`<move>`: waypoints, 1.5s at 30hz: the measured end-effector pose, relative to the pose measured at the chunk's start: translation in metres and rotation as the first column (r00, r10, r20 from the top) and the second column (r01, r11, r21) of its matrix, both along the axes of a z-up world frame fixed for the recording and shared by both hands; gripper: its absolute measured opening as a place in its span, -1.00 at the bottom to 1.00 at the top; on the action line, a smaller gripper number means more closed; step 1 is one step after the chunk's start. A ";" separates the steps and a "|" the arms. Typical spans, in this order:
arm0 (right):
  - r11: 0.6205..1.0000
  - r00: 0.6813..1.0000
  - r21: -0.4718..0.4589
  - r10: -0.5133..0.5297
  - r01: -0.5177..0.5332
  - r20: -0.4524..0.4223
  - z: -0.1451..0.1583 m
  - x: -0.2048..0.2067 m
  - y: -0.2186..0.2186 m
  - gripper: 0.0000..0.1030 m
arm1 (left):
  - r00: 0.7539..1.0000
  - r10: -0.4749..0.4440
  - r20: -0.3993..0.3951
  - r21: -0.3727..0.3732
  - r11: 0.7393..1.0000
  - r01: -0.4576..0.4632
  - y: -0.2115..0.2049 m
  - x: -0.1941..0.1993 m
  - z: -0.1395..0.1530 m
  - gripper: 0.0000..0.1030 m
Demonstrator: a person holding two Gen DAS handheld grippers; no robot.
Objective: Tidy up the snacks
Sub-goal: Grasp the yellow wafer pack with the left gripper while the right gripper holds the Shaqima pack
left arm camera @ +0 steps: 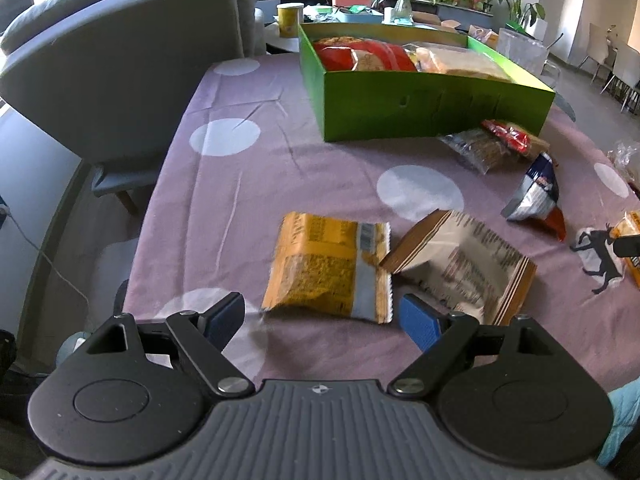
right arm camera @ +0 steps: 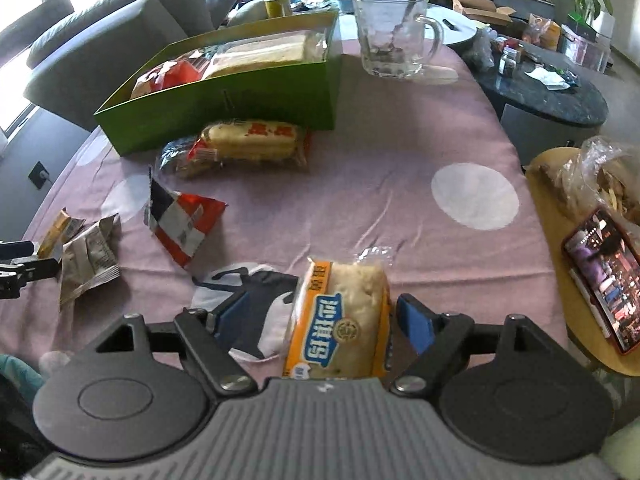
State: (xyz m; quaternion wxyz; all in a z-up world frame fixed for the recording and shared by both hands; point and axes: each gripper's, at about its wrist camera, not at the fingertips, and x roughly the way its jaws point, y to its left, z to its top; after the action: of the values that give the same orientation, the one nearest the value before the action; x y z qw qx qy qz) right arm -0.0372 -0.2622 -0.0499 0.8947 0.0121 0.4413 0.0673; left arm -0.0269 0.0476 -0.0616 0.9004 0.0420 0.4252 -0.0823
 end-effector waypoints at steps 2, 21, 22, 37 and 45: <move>1.000 1.000 -0.003 0.001 -0.001 -0.001 -0.001 0.000 0.002 0.47 | 1.000 0.000 0.005 0.013 1.000 -0.001 0.003 -0.002 0.000 0.61; 1.000 1.000 0.014 -0.014 0.014 -0.005 0.000 0.004 0.003 0.47 | 0.995 0.054 -0.089 -0.134 0.989 -0.065 0.025 0.001 0.004 0.65; 1.000 1.000 0.016 -0.015 0.015 -0.005 0.000 0.004 0.003 0.47 | 0.994 0.050 -0.101 -0.182 0.981 -0.067 0.025 0.002 0.005 0.65; 0.999 1.000 0.035 -0.019 0.019 0.000 0.001 0.006 -0.001 0.47 | 0.984 0.140 -0.111 -0.095 0.984 -0.151 -0.003 0.068 0.000 0.66; 1.000 1.000 0.006 0.001 -0.001 -0.001 -0.001 0.003 0.001 0.47 | 0.991 0.127 -0.033 0.004 0.992 -0.127 -0.018 0.071 -0.006 0.46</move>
State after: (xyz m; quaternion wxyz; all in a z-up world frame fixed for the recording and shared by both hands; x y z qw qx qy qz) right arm -0.0339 -0.2615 -0.0505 0.8945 0.0144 0.4414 0.0690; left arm 0.0443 0.0297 -0.0676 0.8966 0.0146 0.4419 -0.0251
